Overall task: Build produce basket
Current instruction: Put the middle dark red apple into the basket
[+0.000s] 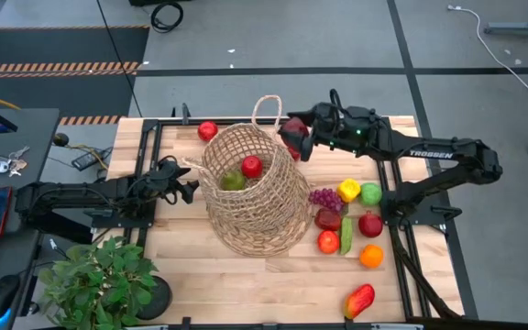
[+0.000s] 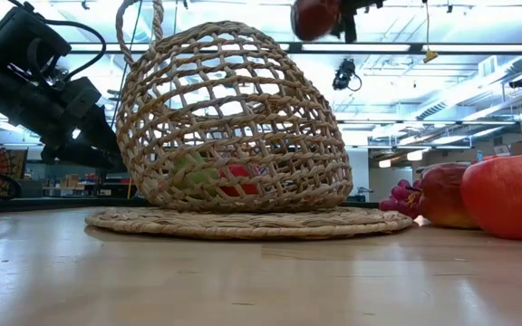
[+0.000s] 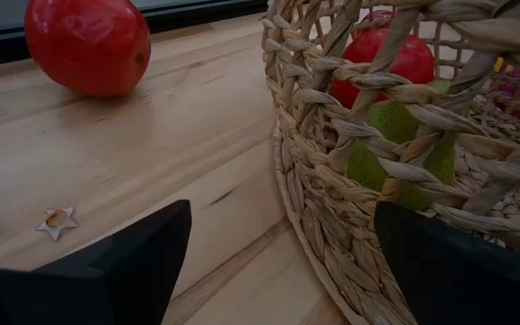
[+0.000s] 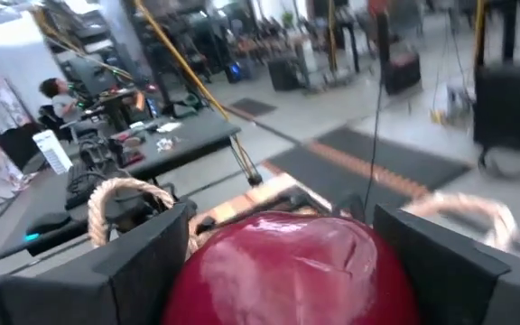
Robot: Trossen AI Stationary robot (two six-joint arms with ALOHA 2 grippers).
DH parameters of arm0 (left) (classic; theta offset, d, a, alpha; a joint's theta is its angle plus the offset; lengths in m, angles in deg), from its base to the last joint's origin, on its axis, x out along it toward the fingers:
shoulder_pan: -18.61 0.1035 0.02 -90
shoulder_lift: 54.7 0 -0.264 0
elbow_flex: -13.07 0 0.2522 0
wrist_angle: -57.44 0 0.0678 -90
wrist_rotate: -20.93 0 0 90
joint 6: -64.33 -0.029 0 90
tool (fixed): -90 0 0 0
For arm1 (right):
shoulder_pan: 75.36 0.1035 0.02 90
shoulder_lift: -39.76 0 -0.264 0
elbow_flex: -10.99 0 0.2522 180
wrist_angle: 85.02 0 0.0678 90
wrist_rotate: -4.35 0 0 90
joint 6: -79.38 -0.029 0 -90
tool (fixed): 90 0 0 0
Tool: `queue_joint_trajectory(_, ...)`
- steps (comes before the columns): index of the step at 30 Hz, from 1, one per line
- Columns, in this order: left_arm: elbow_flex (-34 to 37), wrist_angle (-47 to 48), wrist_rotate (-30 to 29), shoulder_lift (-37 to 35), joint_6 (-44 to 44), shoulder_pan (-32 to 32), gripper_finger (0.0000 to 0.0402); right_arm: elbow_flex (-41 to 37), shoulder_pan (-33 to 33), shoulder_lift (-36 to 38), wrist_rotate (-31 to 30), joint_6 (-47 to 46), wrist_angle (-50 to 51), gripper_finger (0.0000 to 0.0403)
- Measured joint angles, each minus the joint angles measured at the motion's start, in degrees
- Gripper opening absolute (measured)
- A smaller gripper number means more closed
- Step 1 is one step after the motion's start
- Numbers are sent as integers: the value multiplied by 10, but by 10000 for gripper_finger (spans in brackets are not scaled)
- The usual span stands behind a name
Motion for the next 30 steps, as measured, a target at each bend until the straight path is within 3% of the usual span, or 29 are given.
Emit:
queue_joint_trajectory(3, 0, 0, 0, 0, 0, 0, 357, 0, 31, -8, -16, 85, -50, 349)
queue_joint_trajectory(6, 0, 0, 0, 0, 0, 0, 357, 0, 69, -20, -74, 217, -90, 349)
queue_joint_trajectory(11, 0, 0, 0, 0, 0, 0, 357, 0, 119, -47, -156, 461, -125, 349)
queue_joint_trajectory(23, 0, 0, 0, 0, 0, 0, 357, 0, 191, -187, -272, 1079, -207, 349)
queue_joint_trajectory(25, 0, 0, 0, 0, 0, 0, 357, 0, 194, -210, -282, 1137, -248, 349)
queue_joint_trajectory(30, 0, 0, 0, 0, 0, 0, 357, 0, 196, -233, -281, 1156, -316, 349)
